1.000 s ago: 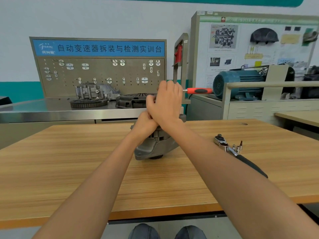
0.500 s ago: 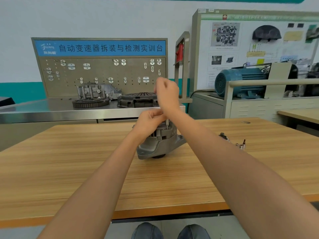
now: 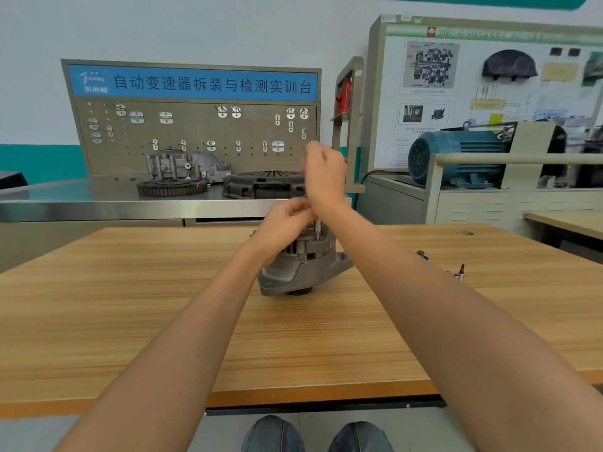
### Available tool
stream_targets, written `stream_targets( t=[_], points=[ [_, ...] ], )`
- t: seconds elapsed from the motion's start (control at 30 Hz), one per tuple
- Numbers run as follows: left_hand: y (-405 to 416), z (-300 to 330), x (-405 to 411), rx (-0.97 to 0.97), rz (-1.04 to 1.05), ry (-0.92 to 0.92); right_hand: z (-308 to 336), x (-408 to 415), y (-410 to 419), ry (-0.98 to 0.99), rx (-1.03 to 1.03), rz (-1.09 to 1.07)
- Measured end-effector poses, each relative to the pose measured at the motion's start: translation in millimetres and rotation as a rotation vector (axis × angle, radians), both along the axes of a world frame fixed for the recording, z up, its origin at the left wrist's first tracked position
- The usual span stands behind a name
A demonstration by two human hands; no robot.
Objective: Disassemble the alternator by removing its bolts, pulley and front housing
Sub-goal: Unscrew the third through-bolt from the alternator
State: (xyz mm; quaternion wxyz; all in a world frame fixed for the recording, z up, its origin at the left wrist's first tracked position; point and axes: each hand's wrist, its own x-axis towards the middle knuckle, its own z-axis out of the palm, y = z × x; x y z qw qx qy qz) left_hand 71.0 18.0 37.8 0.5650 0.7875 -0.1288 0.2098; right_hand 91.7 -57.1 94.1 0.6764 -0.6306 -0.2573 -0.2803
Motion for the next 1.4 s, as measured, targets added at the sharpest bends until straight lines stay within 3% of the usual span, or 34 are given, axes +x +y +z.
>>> stream_targets(
  t=[0.13,0.27,0.37,0.43,0.47,0.53,0.7,0.9,1.03,1.1,1.17,1.23,1.33,1.4],
  points=[
    [1,-1,2,0.023,-0.029,0.008,13,6,-6,0.255,0.191,0.259],
    [2,-1,2,-0.001,-0.028,0.000,14,4,0,0.261,0.169,0.219],
    [2,-3,2,-0.007,0.011,-0.018,-4,4,4,-0.033,-0.084,-0.094],
    [2,-4,3,0.004,0.060,-0.021,-17,7,0,-0.287,-0.378,-0.499],
    [1,-3,3,0.013,0.088,-0.015,-22,9,-2,-0.343,-0.497,-0.670],
    [1,-3,4,0.032,0.133,-0.007,-24,10,-1,-0.349,-0.580,-0.800],
    [0,-2,1,0.012,0.081,-0.018,-16,7,4,-0.303,-0.373,-0.569],
    [-3,-1,-1,0.014,-0.002,-0.019,5,6,-7,0.073,0.042,0.107],
    [-3,0,-4,0.010,-0.028,-0.025,14,9,-8,0.241,0.235,0.319],
    [-1,-1,-3,-0.005,-0.043,-0.028,16,9,-8,0.283,0.243,0.315],
    [-1,-1,-2,-0.022,-0.040,-0.030,12,8,-6,0.253,0.158,0.209],
    [-1,-2,-1,-0.015,-0.015,-0.038,1,5,-2,0.083,0.026,0.036],
    [0,-3,-1,0.004,0.047,-0.040,-18,4,0,-0.270,-0.274,-0.442],
    [-1,-4,-2,0.005,0.085,-0.012,-26,6,-1,-0.343,-0.397,-0.695]
  ],
)
